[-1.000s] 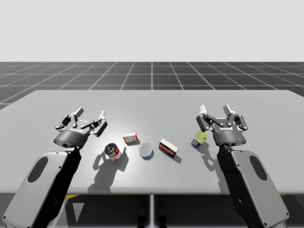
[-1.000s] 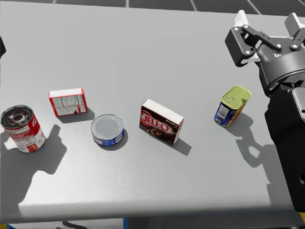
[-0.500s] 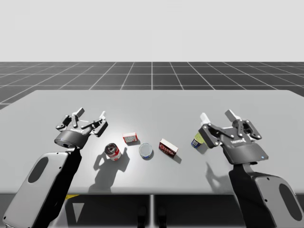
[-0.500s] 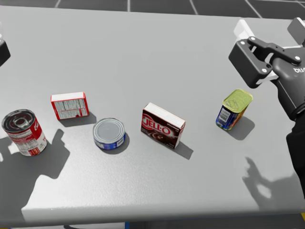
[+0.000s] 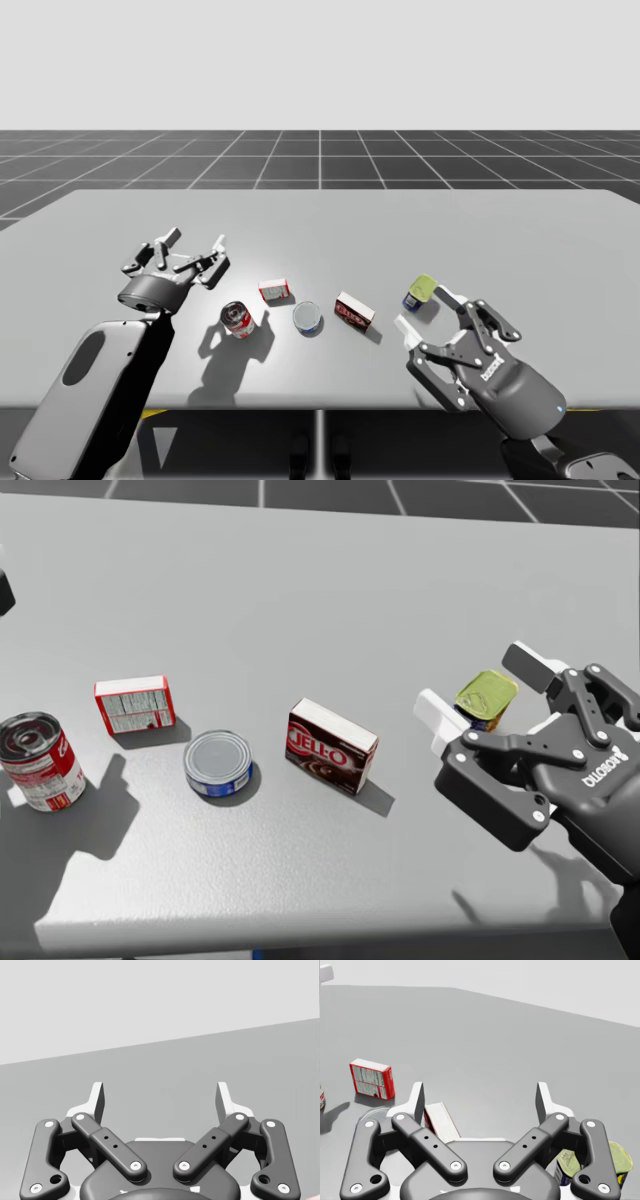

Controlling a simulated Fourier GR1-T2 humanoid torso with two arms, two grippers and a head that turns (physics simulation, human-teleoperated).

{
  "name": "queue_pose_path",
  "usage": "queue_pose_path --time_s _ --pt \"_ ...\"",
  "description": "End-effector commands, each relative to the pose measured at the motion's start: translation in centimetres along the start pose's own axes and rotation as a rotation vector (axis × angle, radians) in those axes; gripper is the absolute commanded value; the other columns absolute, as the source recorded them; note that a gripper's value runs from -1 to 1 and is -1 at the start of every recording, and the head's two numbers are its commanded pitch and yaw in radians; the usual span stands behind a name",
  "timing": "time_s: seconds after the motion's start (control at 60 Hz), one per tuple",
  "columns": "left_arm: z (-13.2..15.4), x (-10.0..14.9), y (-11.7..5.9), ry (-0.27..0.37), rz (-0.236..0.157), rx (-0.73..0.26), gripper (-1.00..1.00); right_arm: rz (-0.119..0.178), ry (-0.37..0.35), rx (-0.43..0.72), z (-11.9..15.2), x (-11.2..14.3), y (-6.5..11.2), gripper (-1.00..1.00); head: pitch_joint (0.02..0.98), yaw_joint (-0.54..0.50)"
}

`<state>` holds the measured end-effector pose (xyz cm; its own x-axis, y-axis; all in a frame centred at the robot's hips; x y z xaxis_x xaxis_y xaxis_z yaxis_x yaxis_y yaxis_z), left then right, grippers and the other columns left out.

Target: Grasp the pudding box and hold it up.

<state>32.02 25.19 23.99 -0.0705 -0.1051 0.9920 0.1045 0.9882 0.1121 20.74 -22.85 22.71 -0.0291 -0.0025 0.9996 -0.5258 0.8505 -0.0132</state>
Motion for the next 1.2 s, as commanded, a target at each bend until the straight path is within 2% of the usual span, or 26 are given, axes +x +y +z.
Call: queue_pose_path --time_s 0.017,0.167,0.217,0.383,0.4,0.65,0.983,1.05,1.083,1.2 --pt "0.0 0.0 -0.3 0.001 -0.001 -0.006 -1.0 -0.02 0.046 0.082 0.6 -2.4 1.2 -1.0 0.837 -0.13" --pt "0.1 0.0 -0.4 0.001 0.001 -0.009 -1.0 -0.027 0.08 0.098 -0.2 -4.1 1.2 -1.0 0.837 -0.13" --pt "0.1 0.0 -0.4 0.003 0.002 -0.01 -1.0 -0.045 0.109 0.101 -0.6 -4.6 1.1 -1.0 0.838 -0.13" --pt "0.1 0.0 -0.5 0.005 -0.001 -0.01 -1.0 -0.048 0.151 0.105 -1.8 -5.9 0.7 -1.0 0.84 -0.13" --pt "0.1 0.0 -0.5 0.005 -0.001 -0.01 -1.0 -0.062 0.163 0.116 -2.0 -6.2 0.7 -1.0 0.84 -0.13" --pt "0.1 0.0 -0.5 0.002 0.0 -0.011 -1.0 -0.056 0.219 0.134 -4.1 -8.0 0.8 -1.0 0.836 -0.13" --pt "0.2 0.1 -0.5 0.0 0.001 -0.011 -1.0 -0.019 0.274 0.157 -6.8 -9.2 1.0 -1.0 0.837 -0.12" --pt "0.2 0.1 -0.4 -0.001 0.001 -0.011 -1.0 -0.027 0.283 0.163 -7.2 -9.5 1.0 -1.0 0.836 -0.11" --pt "0.2 0.1 -0.4 -0.002 0.001 -0.011 -1.0 -0.014 0.29 0.164 -7.5 -9.8 1.0 -1.0 0.836 -0.11" --pt "0.2 0.2 -0.4 -0.002 0.001 -0.01 -1.0 -0.007 0.301 0.172 -8.1 -10.1 1.2 -1.0 0.834 -0.11"
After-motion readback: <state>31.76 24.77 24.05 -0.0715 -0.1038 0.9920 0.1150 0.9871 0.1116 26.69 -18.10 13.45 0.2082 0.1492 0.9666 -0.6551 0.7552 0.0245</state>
